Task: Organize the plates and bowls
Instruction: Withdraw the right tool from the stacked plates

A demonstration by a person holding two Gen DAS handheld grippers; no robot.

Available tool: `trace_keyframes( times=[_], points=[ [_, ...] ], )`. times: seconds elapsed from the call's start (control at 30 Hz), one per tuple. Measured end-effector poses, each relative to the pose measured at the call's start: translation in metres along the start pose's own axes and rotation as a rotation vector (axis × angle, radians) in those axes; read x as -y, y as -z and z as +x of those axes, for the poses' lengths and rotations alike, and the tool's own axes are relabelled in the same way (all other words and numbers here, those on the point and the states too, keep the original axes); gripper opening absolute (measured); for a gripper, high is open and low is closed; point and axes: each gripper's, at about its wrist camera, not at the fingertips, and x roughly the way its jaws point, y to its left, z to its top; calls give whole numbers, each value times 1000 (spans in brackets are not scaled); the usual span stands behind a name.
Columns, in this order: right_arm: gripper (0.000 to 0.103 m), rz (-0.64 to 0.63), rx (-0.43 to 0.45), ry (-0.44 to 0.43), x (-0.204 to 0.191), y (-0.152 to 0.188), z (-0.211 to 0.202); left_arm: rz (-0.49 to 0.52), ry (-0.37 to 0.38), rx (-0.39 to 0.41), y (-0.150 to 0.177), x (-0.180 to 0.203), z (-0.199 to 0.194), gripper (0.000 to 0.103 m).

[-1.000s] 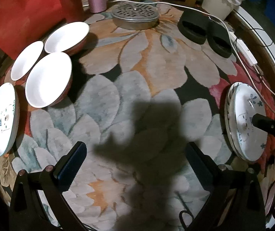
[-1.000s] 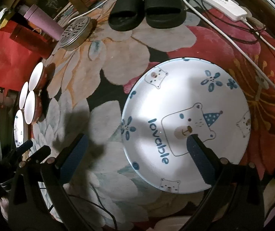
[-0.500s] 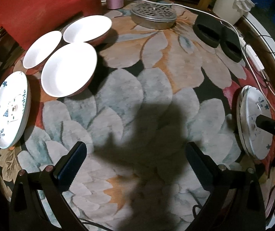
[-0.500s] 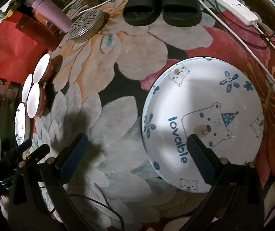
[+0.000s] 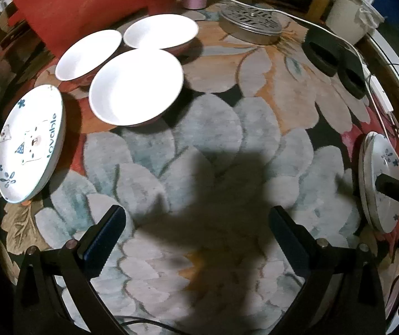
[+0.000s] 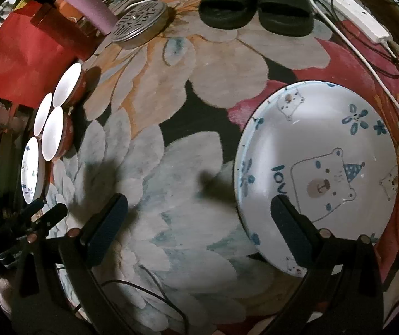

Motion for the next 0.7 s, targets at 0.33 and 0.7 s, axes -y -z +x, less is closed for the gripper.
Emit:
trace_keyframes(
  times=[0.33, 0.7],
  points=[
    [103, -32, -17, -7, -14, 2, 7, -33, -14, -3, 2, -19, -1, 102],
    [103, -73, -25, -23, -36, -1, 14, -47, -23, 0, 2, -28, -3, 102]
  ],
)
